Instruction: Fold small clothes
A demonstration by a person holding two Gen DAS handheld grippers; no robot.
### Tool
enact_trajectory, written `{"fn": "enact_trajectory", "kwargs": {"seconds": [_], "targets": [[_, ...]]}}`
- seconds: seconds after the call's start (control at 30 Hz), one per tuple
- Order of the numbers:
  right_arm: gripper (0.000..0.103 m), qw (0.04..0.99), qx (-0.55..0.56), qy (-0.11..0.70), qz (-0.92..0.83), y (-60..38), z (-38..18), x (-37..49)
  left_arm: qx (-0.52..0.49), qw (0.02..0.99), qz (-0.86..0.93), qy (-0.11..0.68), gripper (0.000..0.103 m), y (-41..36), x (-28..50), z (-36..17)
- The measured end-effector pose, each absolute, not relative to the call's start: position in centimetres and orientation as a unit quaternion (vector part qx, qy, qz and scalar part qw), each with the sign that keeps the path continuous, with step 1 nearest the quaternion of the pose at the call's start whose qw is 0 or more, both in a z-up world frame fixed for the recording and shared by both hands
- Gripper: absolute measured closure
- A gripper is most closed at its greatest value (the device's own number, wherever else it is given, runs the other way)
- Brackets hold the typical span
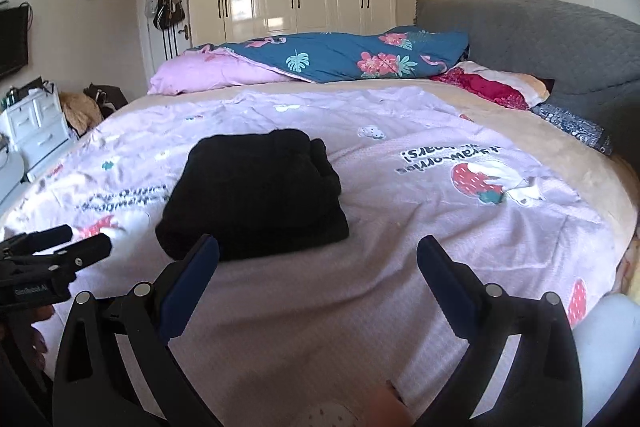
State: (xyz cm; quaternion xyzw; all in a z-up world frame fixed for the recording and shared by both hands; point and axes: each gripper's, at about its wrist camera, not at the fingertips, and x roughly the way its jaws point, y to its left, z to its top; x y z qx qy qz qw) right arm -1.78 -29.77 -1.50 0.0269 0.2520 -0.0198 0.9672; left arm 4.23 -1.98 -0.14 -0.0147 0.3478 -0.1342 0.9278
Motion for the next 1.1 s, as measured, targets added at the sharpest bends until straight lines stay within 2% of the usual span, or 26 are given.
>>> {"fn": "enact_trajectory", "kwargs": {"seconds": [0.47, 0.73, 1.1], "targets": [[0.004, 0.97, 0.016, 0.241, -0.031, -28.5, -3.1, -3.2, -0.017, 0.927, -0.146, 0.345, 0.009, -1.6, 3.0, -1.3], [0.004, 0.961, 0.022, 0.272, -0.036, -28.4, -4.3, -1.6, -0.019, 0.926, -0.138, 0.35, 0.009, -1.3, 3.4, -1.7], [0.004, 0.96, 0.027, 0.275, -0.038, -28.6, -4.5, -1.5, -0.024, 0.924, -0.134, 0.358, 0.009, -1.0, 3.8, -2.0]]}}
